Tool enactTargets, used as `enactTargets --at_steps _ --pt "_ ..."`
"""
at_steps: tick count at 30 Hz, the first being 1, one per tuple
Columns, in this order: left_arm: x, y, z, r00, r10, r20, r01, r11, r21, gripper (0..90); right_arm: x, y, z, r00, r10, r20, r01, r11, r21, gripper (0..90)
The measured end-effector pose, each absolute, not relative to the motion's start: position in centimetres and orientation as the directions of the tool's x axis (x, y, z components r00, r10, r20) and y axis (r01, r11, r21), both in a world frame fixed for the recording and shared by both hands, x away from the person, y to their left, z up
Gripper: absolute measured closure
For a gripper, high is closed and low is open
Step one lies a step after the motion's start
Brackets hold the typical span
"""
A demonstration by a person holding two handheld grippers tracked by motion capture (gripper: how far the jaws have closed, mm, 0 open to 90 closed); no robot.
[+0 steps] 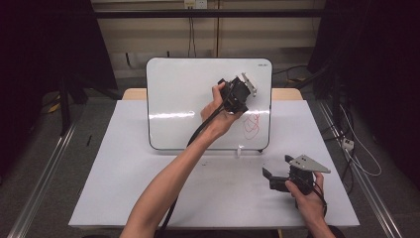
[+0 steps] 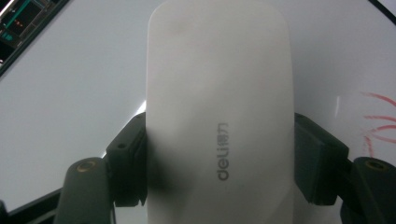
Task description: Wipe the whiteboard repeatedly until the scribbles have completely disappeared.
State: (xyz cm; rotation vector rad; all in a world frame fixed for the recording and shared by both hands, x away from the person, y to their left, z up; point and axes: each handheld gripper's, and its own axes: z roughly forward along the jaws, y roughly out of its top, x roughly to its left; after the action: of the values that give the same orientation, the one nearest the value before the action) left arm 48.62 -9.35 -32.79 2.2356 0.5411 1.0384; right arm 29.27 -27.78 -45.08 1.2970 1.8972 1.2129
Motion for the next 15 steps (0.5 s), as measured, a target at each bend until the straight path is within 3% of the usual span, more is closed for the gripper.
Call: enactTargets --at_steps 15 --pt "45.3 -11.3 -36.4 0.649 0.481 0.589 0.028 -0.789 0.614 31.1 29.3 -27.8 -45.1 -0.393 0.918 0.052 0.434 0.136 0.891 5.4"
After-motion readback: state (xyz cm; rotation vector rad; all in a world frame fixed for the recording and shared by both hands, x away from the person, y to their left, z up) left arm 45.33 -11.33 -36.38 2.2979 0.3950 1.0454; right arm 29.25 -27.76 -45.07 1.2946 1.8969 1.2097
